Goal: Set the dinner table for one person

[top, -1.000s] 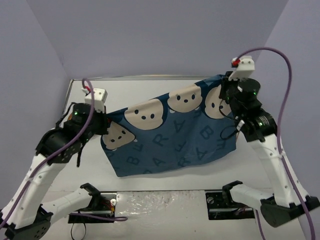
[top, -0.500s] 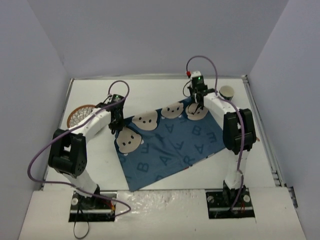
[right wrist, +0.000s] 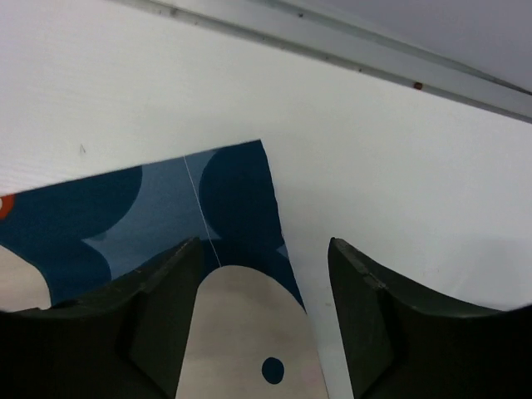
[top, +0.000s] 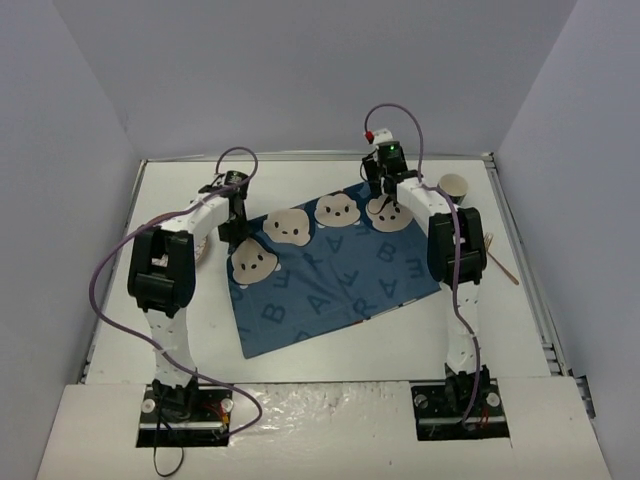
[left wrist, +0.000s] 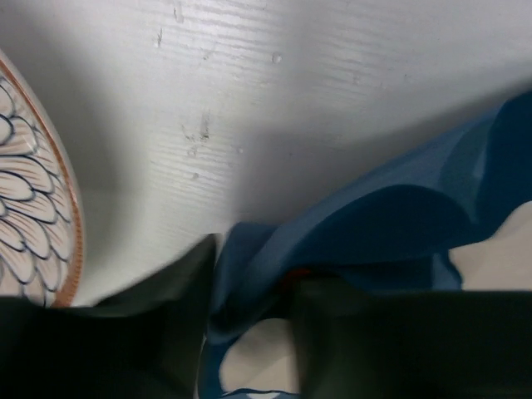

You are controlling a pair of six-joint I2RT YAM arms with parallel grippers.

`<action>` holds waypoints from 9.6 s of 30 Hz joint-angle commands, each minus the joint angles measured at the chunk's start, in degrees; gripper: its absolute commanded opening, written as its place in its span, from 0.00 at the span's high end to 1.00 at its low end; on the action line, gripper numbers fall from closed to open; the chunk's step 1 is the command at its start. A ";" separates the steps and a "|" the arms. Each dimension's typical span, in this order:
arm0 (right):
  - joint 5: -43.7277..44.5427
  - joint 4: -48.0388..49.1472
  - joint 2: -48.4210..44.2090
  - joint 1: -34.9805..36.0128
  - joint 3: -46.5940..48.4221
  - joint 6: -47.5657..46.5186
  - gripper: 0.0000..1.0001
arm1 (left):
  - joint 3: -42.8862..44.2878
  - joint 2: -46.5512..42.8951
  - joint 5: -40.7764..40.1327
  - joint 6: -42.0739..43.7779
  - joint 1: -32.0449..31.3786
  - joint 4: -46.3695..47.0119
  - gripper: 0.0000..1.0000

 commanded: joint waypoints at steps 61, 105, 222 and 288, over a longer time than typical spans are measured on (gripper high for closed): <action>-24.43 11.35 -13.70 0.77 -11.53 19.80 0.17 | -18.19 -15.04 13.77 -2.13 -16.87 11.06 0.30; -24.12 11.81 -13.58 -3.69 -4.57 23.37 0.17 | 0.06 -16.24 16.45 0.01 -13.05 2.91 0.10; -20.22 12.53 -77.67 5.69 -66.42 32.81 0.00 | -50.05 -26.00 26.21 -31.23 43.24 49.15 0.84; -14.63 5.76 -81.37 5.52 -63.44 30.35 0.00 | -20.17 -6.16 44.43 -29.97 -12.57 60.33 1.00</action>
